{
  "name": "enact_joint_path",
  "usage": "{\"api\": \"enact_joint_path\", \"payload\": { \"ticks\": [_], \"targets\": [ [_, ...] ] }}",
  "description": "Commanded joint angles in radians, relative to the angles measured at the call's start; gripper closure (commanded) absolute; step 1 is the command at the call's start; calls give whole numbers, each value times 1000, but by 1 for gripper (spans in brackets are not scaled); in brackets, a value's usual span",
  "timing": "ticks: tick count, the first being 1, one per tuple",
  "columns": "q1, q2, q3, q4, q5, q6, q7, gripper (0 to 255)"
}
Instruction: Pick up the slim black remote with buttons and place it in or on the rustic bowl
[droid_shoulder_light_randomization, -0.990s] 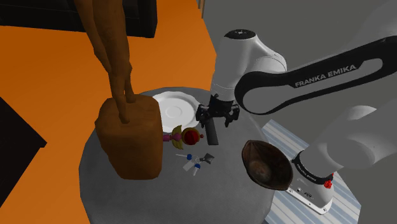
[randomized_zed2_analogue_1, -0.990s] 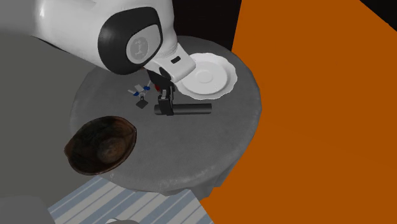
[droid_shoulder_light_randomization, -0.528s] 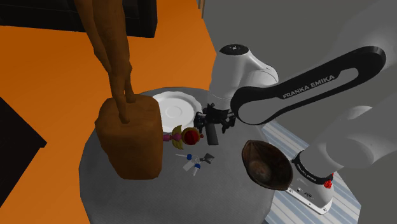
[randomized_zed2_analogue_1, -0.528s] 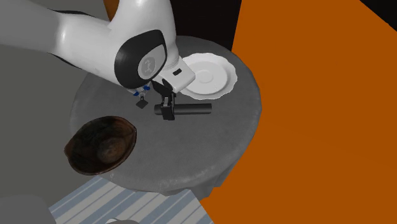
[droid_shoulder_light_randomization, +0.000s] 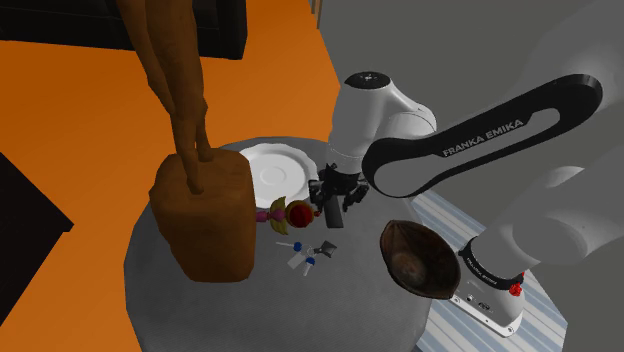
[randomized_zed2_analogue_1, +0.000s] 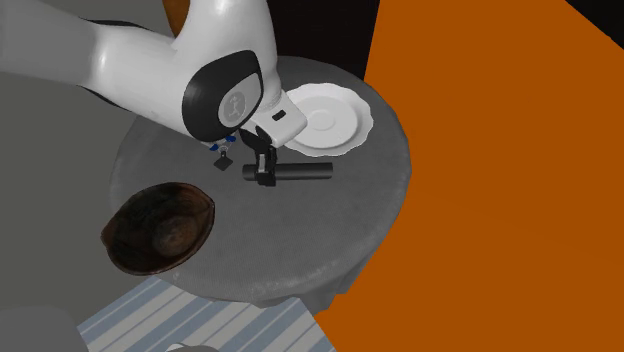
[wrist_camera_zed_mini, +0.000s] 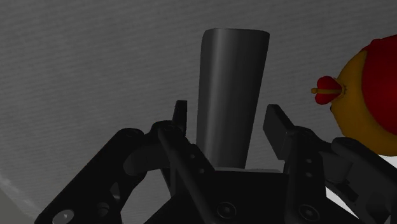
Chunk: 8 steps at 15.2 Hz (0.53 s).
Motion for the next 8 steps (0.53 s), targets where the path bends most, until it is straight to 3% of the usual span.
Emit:
{"api": "enact_joint_path", "payload": {
  "ticks": [1,8],
  "targets": [
    [0,0,0,0,0,0,0,255],
    [2,-5,0,1,3,-6,0,255]
  ]
}}
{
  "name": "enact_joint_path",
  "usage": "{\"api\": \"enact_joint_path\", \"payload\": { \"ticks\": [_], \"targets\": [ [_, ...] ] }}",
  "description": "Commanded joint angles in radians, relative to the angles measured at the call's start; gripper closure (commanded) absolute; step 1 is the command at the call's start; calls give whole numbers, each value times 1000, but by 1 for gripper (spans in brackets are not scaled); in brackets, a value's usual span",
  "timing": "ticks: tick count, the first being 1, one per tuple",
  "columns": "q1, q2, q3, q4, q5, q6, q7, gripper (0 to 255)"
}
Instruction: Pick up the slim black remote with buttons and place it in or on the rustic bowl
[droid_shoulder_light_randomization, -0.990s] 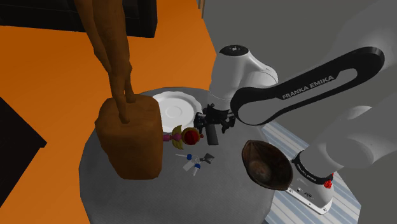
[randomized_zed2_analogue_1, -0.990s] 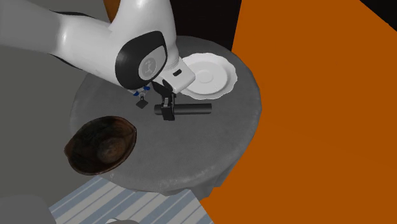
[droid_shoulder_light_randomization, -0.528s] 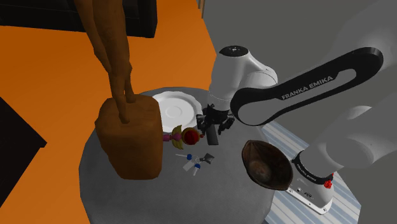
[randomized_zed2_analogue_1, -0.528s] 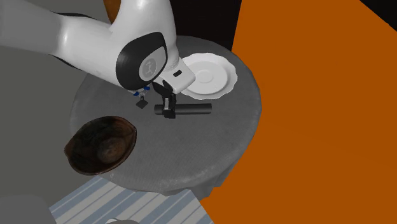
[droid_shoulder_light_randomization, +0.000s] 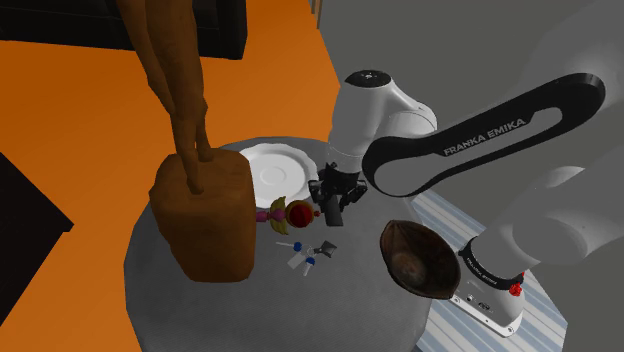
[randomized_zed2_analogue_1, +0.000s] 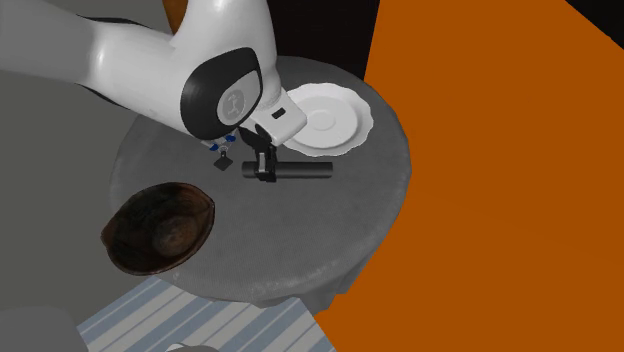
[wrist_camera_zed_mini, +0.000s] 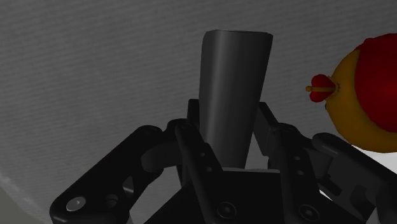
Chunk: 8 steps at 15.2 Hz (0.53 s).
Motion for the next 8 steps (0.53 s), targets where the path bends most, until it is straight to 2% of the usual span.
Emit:
{"api": "enact_joint_path", "payload": {
  "ticks": [1,8],
  "targets": [
    [-2,5,1,-4,-3,4,1,255],
    [16,-81,-29,34,30,-115,-29,255]
  ]
}}
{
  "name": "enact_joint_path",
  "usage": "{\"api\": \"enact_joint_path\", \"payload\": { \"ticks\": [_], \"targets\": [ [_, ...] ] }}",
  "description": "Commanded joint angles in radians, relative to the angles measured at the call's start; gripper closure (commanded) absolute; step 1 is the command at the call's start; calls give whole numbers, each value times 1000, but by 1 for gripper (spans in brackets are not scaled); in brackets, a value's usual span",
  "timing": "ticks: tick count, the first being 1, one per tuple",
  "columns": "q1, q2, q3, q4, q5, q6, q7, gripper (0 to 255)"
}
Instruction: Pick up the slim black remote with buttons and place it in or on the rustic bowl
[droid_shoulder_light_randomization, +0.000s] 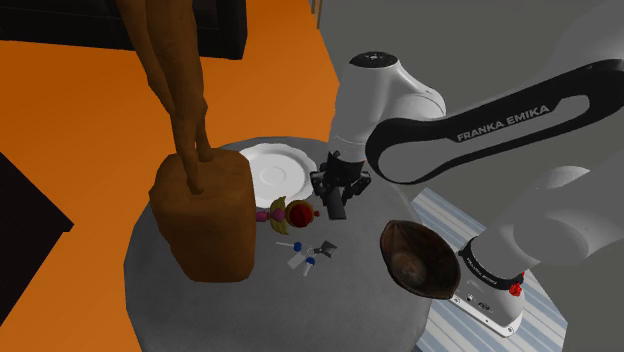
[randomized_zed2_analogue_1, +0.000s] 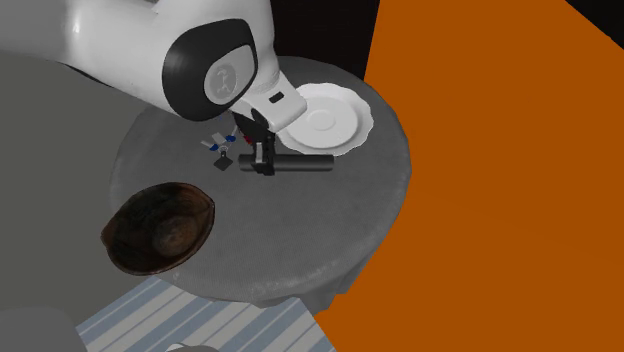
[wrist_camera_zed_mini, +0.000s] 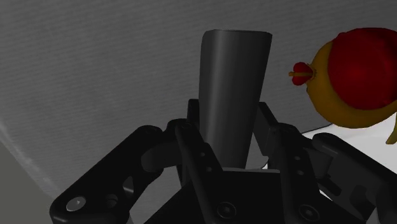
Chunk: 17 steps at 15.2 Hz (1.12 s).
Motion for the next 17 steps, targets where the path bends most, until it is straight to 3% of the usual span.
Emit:
{"api": "enact_joint_path", "payload": {
  "ticks": [1,17],
  "targets": [
    [5,-25,-10,10,8,-34,-8,255],
    [19,-149,-71,140,18,-284,-34,255]
  ]
}}
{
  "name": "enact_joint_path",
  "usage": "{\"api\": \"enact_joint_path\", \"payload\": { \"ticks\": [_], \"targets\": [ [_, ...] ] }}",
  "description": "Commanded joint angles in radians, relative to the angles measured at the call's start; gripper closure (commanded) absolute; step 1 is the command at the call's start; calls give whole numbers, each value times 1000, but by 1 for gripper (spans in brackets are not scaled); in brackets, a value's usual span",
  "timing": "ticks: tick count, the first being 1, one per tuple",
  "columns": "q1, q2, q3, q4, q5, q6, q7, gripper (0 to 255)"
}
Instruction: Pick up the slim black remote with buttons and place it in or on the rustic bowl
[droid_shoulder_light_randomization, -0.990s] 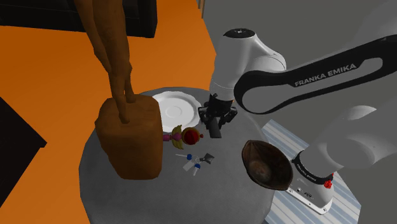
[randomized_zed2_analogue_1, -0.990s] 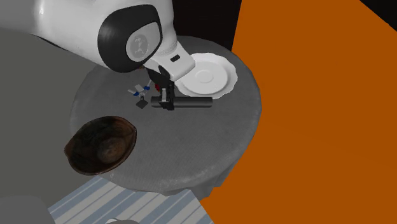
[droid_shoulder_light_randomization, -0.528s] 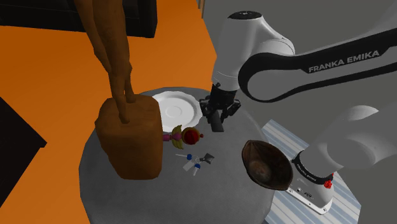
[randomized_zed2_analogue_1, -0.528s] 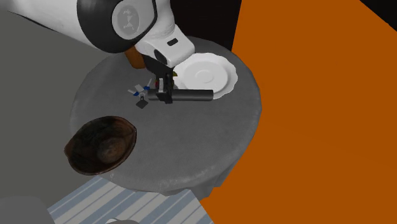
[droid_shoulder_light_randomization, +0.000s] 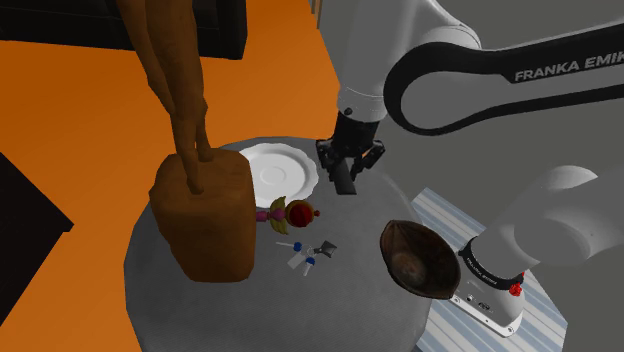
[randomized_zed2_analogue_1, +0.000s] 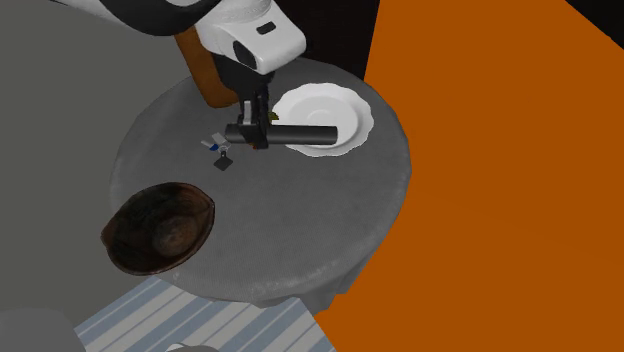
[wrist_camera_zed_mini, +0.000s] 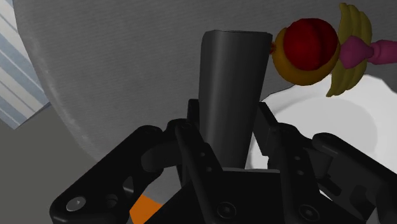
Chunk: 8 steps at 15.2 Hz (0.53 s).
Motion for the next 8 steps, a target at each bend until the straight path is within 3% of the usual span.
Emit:
{"api": "enact_joint_path", "payload": {
  "ticks": [1,8],
  "targets": [
    [1,-11,-7,20,-1,-31,-1,255],
    [-1,-38,-28,94,-8,-131,-3,255]
  ]
}}
